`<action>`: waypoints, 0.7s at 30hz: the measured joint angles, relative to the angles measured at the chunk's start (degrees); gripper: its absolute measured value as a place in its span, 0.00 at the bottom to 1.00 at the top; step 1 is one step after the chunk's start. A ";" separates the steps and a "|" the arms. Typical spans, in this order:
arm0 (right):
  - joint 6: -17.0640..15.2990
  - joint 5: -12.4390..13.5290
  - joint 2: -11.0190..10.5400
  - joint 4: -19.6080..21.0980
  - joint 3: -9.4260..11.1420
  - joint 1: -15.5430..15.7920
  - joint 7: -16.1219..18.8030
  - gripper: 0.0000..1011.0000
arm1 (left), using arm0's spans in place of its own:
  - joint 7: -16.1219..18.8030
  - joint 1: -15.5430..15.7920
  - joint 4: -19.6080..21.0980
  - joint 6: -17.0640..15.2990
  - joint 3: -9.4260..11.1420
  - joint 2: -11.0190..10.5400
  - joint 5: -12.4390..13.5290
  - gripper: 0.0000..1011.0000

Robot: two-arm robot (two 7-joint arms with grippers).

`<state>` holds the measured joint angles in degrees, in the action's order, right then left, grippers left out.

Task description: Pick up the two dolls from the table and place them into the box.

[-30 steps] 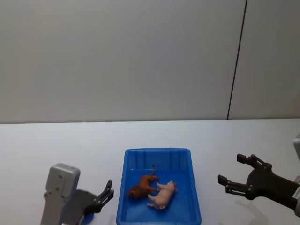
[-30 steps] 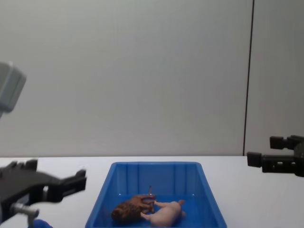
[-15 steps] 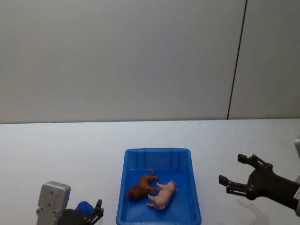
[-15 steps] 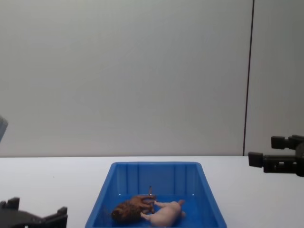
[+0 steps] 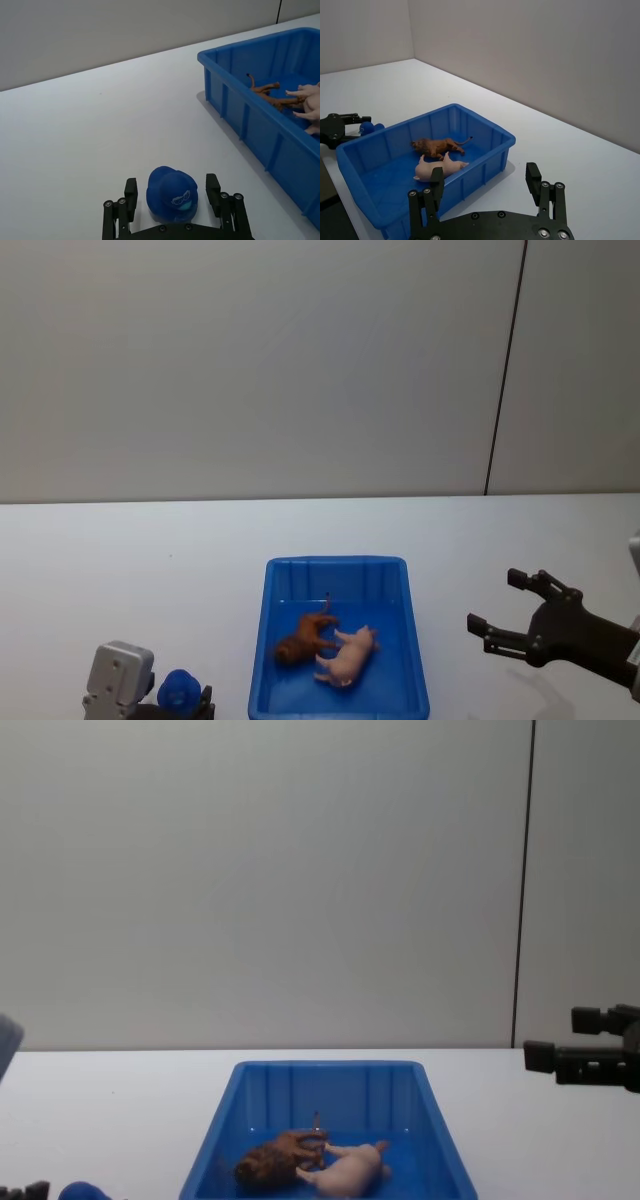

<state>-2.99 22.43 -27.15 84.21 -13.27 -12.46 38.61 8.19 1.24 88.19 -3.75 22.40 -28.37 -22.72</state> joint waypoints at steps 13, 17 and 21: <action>0.00 0.00 -0.01 0.00 0.00 0.01 -0.01 0.99 | -3.75 1.81 -2.52 -0.93 -0.68 0.78 2.06 0.55; 0.00 0.00 -0.01 0.00 0.00 0.00 -0.01 0.99 | -4.35 2.29 -2.21 -0.94 -0.97 0.75 2.82 0.52; 0.00 0.00 -0.01 0.00 -0.01 0.00 -0.01 0.99 | -5.45 3.17 -1.23 -0.87 -1.46 0.73 4.30 0.49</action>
<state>-3.00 22.43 -27.16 84.20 -13.28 -12.46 38.60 2.73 4.41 86.96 -4.62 20.94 -27.65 -18.42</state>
